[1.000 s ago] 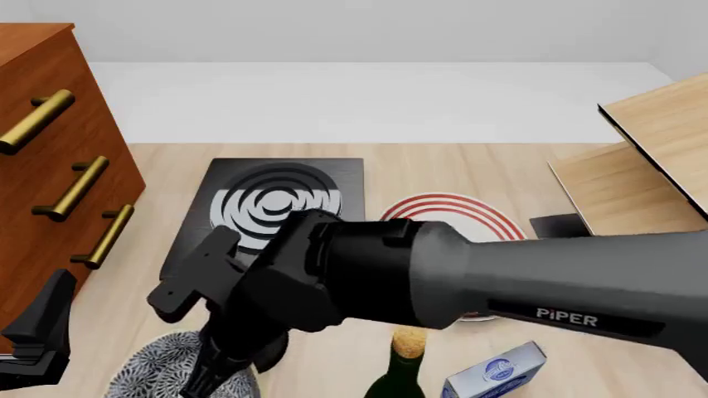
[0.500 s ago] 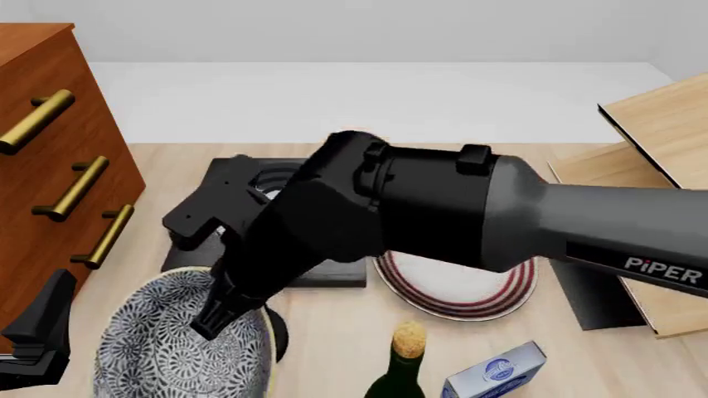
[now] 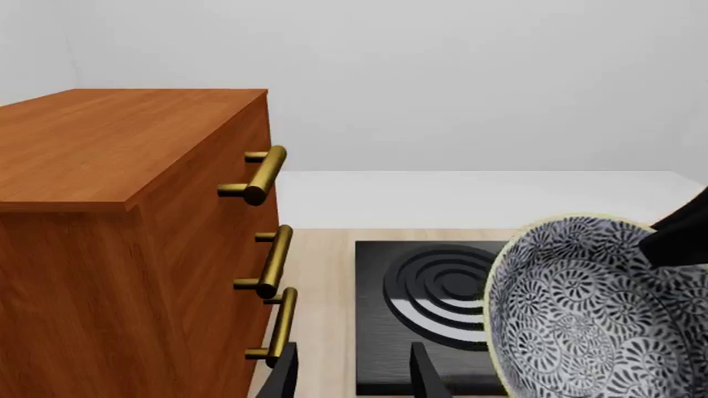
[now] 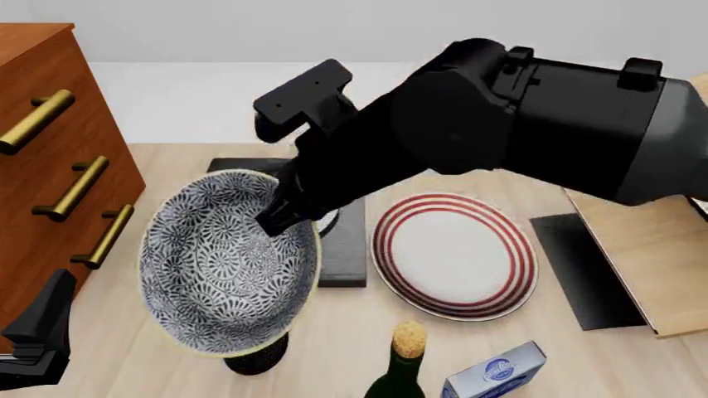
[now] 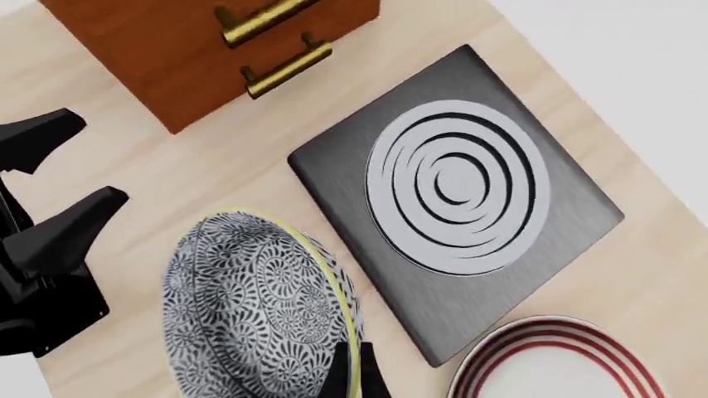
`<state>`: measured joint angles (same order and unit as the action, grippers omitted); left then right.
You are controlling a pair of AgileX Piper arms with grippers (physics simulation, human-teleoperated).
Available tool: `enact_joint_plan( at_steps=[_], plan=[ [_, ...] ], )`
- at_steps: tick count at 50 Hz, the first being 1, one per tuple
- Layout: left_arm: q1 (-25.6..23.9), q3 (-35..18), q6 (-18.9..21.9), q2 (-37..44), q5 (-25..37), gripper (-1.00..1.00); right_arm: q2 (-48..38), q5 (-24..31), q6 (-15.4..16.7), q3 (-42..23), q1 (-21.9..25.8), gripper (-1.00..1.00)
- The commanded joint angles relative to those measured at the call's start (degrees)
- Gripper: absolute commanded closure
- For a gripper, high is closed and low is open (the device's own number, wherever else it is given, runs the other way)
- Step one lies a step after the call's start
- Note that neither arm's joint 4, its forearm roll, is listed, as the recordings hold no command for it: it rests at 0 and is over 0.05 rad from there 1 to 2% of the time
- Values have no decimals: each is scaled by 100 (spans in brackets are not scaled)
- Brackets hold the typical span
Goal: Pick up the akita bowl and put it on the plate.
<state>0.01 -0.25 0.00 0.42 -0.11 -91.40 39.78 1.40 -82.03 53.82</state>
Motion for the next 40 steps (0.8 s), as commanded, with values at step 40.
enact_joint_plan(
  at_steps=[40],
  plan=[
    [0, 0, 0, 1, 0, -100, 2033, -1498, -618, 2860, -3333, 100]
  ],
)
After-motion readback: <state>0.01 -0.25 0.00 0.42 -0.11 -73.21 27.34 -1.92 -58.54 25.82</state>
